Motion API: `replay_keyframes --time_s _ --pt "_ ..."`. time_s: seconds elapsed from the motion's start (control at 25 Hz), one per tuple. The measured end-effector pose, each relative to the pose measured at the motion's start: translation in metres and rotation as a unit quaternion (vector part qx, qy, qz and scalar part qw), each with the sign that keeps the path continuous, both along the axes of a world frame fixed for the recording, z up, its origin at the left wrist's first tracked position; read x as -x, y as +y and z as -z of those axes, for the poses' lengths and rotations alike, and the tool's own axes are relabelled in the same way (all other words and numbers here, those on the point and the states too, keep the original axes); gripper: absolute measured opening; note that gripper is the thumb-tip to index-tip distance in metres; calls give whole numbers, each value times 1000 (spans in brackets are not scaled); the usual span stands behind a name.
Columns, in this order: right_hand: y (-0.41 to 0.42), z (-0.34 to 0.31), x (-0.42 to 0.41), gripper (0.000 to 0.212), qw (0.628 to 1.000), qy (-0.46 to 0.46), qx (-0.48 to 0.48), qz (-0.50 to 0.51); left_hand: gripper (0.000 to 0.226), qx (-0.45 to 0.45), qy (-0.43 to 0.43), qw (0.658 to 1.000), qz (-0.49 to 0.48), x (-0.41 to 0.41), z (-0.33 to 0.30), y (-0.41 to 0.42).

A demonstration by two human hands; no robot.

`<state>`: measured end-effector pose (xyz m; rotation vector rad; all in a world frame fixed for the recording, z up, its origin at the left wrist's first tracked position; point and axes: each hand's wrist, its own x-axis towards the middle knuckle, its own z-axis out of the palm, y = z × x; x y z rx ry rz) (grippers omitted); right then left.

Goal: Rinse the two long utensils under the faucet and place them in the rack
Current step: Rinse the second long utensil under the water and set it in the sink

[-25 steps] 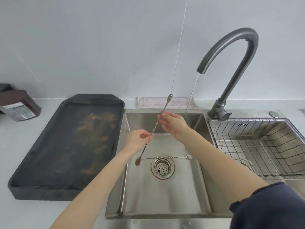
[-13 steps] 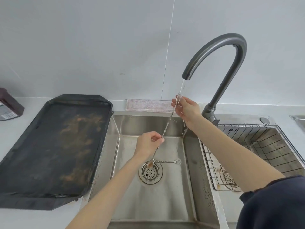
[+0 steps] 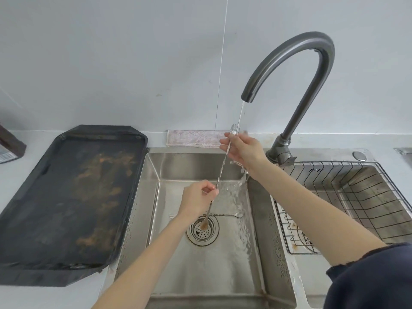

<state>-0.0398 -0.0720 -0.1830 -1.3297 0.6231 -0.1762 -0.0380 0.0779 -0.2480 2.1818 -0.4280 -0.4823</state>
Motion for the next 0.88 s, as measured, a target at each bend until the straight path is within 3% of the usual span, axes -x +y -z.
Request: replay_keyframes --time_s 0.24,0.4,0.52,0.72,0.88 --pt "-11 -13 -5 23 995 -70 -1 64 18 -16 2 1000 13 3 1 1" --pt "-12 10 1 39 980 -46 191 35 25 37 40 998 26 3 -8 4" --pt "-18 23 4 30 955 6 295 12 32 110 136 982 77 -1 -29 8" --pt "-19 40 16 34 925 64 360 -107 20 202 276 932 121 -23 -65 10" --pt "-17 61 33 26 886 84 435 -137 26 244 298 918 98 -40 -79 -7"
